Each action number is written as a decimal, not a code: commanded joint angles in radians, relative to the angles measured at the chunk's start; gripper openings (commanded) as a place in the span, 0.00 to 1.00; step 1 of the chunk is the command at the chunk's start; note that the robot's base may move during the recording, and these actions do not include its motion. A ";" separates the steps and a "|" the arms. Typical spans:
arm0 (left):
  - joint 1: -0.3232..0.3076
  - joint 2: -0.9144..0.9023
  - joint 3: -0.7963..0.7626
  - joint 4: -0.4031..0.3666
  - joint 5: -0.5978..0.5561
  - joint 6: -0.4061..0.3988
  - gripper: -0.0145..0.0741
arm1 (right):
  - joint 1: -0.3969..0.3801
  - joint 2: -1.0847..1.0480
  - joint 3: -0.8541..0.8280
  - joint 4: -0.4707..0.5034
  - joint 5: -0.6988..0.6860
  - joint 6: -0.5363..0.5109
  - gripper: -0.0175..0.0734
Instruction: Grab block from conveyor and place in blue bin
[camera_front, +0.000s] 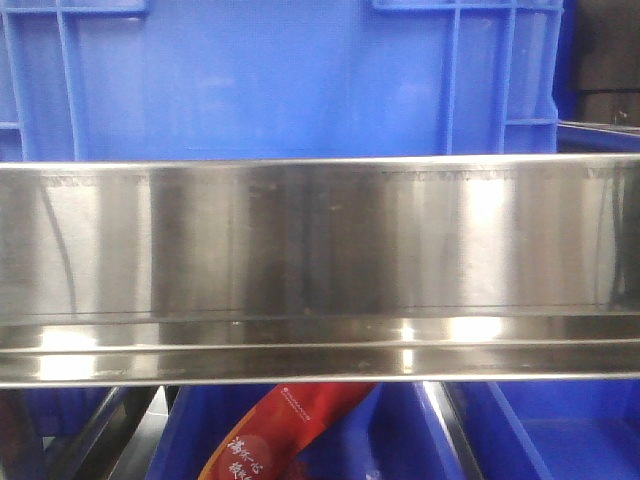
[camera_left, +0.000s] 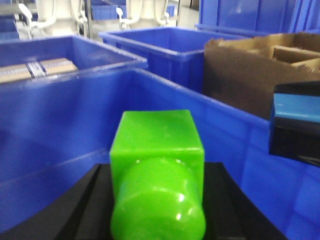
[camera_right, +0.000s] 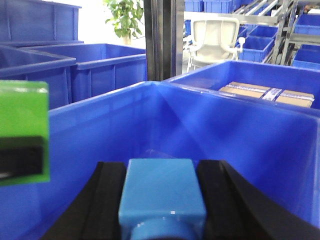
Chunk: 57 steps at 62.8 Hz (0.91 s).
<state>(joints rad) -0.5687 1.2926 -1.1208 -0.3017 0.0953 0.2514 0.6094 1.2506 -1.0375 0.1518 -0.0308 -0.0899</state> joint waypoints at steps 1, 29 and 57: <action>-0.008 -0.002 -0.013 -0.014 -0.028 0.004 0.37 | 0.002 -0.002 -0.011 0.005 -0.013 -0.006 0.23; -0.008 -0.009 -0.013 -0.014 -0.024 0.004 0.51 | 0.002 -0.017 -0.013 0.009 0.003 -0.006 0.68; -0.006 -0.081 -0.013 -0.003 -0.012 0.004 0.04 | -0.002 -0.080 -0.013 0.010 0.020 -0.006 0.01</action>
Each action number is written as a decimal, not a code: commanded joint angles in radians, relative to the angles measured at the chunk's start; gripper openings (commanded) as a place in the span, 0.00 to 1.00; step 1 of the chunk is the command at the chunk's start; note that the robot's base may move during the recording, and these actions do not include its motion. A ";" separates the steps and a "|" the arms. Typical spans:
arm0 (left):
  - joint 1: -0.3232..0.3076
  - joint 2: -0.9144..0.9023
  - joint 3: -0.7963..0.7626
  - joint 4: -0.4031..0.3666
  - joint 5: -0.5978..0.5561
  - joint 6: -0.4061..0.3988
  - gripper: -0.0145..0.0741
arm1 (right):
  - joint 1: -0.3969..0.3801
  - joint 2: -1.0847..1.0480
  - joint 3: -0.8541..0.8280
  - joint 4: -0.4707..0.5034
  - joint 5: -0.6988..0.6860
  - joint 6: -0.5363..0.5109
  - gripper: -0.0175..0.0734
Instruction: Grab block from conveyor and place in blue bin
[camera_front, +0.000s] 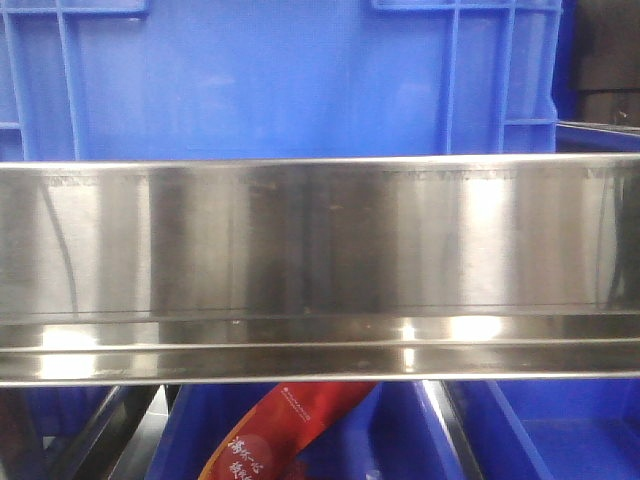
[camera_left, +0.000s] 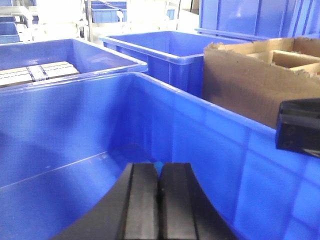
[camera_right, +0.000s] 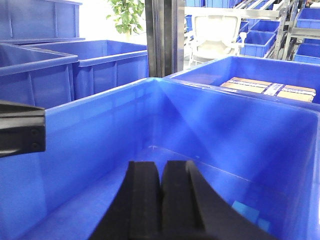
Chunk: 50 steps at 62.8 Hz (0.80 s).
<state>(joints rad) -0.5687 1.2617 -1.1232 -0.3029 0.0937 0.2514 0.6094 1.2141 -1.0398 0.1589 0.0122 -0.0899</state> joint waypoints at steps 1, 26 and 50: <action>-0.006 -0.065 -0.011 -0.002 -0.005 0.004 0.04 | -0.005 -0.059 -0.008 0.002 -0.021 -0.006 0.01; 0.104 -0.512 0.366 -0.002 -0.014 0.004 0.04 | -0.239 -0.438 0.299 0.002 -0.028 -0.006 0.01; 0.221 -0.945 0.758 -0.005 -0.014 0.004 0.04 | -0.279 -0.839 0.728 0.002 -0.028 -0.006 0.01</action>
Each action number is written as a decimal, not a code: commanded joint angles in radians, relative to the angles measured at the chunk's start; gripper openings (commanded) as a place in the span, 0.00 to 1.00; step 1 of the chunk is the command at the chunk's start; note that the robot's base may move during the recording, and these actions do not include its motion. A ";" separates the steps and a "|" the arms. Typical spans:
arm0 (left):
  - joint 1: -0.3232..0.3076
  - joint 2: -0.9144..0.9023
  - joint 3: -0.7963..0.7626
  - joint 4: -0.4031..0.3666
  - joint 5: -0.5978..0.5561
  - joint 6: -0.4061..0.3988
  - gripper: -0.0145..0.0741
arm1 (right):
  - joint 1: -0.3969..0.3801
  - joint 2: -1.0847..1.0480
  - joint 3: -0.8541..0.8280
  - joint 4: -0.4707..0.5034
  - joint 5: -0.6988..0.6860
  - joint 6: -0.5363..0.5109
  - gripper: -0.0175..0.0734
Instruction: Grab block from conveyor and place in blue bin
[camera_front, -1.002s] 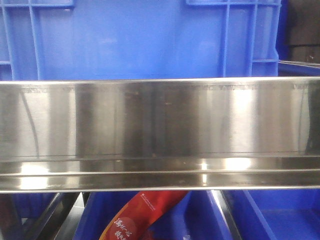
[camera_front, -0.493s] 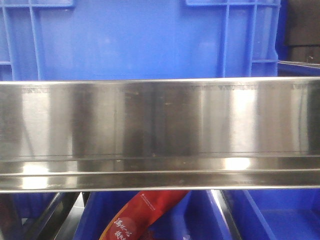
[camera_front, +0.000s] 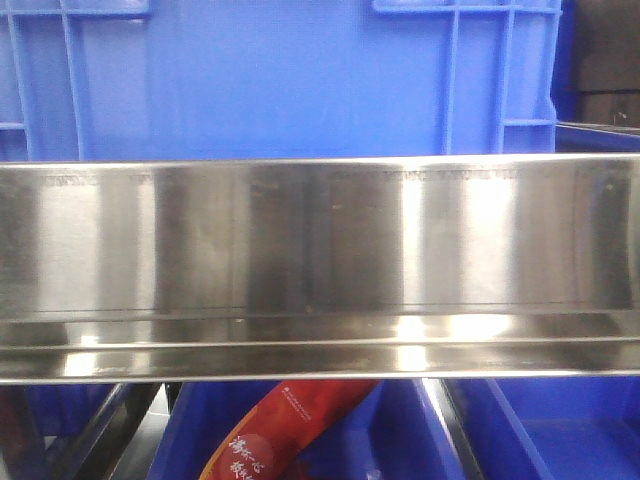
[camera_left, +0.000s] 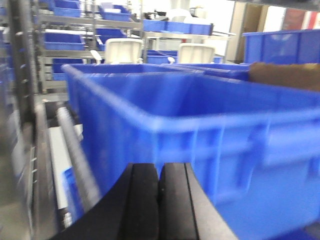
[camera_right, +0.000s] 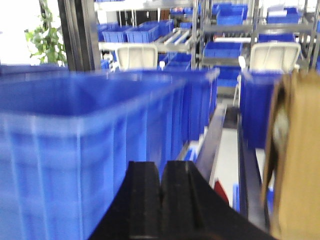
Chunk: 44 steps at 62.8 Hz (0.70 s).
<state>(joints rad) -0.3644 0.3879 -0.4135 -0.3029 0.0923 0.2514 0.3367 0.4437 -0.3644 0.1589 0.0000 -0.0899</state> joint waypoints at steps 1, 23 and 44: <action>0.019 -0.084 0.056 -0.005 -0.013 0.004 0.04 | -0.006 -0.079 0.061 0.002 -0.014 -0.006 0.01; 0.028 -0.270 0.102 -0.005 -0.014 0.004 0.04 | -0.006 -0.187 0.109 0.002 -0.011 -0.006 0.01; 0.028 -0.278 0.102 -0.005 -0.014 0.004 0.04 | -0.006 -0.187 0.109 0.002 -0.011 -0.006 0.01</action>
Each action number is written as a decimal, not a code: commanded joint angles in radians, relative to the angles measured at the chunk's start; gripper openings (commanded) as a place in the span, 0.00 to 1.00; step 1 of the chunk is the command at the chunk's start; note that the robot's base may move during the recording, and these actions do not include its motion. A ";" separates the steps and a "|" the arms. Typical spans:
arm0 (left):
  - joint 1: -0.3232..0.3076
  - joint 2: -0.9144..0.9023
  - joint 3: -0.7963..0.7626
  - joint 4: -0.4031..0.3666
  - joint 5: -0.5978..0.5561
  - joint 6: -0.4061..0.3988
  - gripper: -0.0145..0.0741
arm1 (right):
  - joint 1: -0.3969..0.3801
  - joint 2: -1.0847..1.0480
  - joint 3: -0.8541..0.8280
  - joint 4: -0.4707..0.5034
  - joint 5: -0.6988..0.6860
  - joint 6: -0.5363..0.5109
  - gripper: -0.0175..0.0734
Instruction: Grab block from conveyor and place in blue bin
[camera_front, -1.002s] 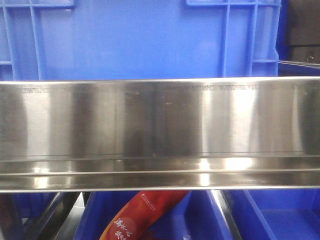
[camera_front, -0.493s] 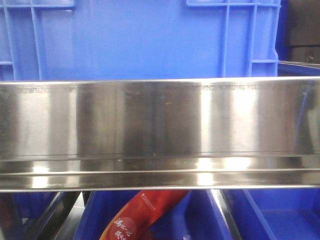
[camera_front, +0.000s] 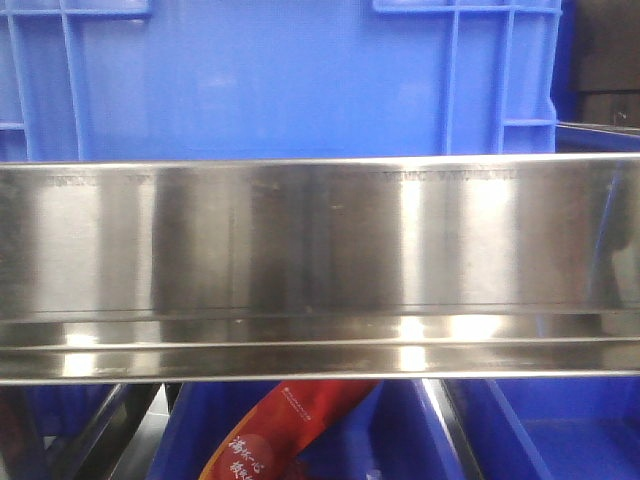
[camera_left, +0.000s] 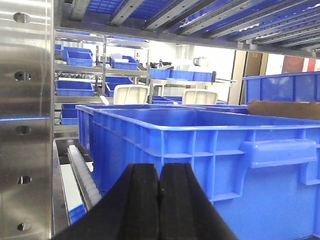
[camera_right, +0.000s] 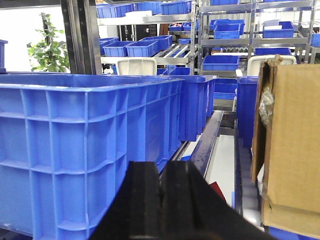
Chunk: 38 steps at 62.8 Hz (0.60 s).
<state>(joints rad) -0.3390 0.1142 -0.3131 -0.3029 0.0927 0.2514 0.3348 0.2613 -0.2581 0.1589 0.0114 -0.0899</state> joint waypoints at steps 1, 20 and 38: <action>0.003 -0.004 0.001 -0.005 -0.014 0.004 0.04 | -0.004 -0.005 0.003 0.002 -0.023 -0.006 0.01; 0.003 -0.004 0.001 -0.005 -0.014 0.004 0.04 | -0.079 -0.027 0.058 -0.084 -0.020 -0.006 0.01; 0.003 -0.004 0.001 -0.005 -0.014 0.004 0.04 | -0.232 -0.145 0.231 -0.084 -0.101 0.014 0.01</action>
<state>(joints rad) -0.3390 0.1142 -0.3108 -0.3029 0.0927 0.2514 0.1300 0.1550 -0.0714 0.0799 -0.0306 -0.0839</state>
